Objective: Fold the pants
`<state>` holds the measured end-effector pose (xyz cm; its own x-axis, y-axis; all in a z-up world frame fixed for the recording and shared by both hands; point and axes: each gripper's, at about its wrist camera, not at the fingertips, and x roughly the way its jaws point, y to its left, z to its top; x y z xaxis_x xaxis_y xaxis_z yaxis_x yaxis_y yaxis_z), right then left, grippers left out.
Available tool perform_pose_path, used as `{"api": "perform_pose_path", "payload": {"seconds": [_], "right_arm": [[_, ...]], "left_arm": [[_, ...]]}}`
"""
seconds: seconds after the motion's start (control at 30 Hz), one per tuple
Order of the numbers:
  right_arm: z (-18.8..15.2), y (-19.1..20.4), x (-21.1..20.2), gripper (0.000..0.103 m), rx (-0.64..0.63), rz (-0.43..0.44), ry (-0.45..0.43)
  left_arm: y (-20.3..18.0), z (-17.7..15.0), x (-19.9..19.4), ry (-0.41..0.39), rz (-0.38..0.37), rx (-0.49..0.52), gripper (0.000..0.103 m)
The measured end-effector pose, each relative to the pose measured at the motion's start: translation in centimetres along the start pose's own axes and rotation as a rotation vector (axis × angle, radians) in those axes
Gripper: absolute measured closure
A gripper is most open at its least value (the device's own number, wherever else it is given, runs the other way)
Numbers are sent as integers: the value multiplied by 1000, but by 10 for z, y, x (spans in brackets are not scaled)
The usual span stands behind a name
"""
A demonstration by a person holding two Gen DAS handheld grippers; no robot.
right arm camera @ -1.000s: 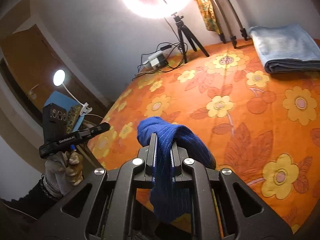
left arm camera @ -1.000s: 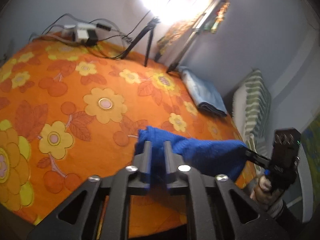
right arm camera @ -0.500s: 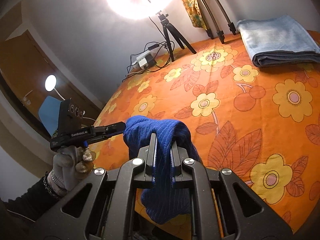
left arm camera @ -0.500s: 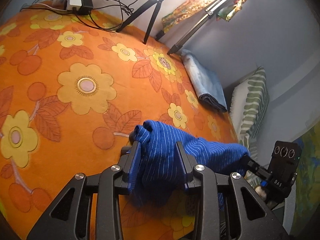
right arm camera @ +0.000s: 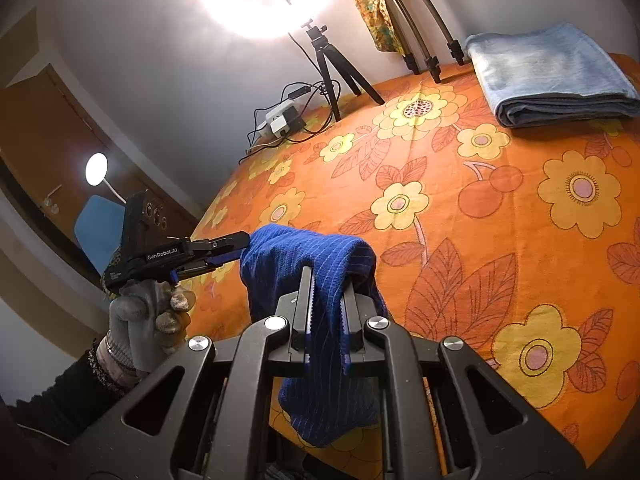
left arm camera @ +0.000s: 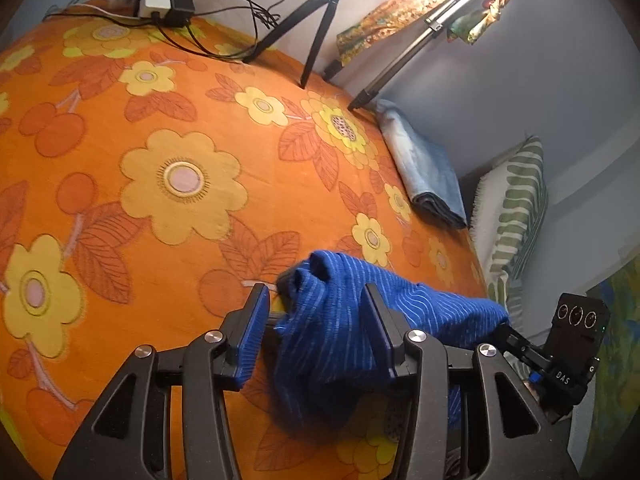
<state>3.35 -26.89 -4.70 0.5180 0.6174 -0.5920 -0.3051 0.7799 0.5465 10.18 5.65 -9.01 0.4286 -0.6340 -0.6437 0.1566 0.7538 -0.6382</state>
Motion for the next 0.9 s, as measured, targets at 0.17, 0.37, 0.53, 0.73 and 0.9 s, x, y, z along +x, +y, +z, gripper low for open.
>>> {"api": "perform_pose_path", "payload": {"seconds": [0.17,0.37,0.53,0.73,0.9], "right_arm": [[0,0,1,92,-1,-2,0],[0,-3,1,92,7,-11,-5],[4,-6,-8,92,20,-17,-33],[7,-3,-23,92,21,-9,-64],[0,12,-47,92,-9,24,-86]], "left_arm": [[-5,0,3,-6,-8,10,95],[-19,-3,-6,-37,-14,55,100],[-38,-4,-31,-94,-46,94,100],[-55,-12,-57,-140,-76,101,100],[-63,-33,-83,-149,-82,98,100]]}}
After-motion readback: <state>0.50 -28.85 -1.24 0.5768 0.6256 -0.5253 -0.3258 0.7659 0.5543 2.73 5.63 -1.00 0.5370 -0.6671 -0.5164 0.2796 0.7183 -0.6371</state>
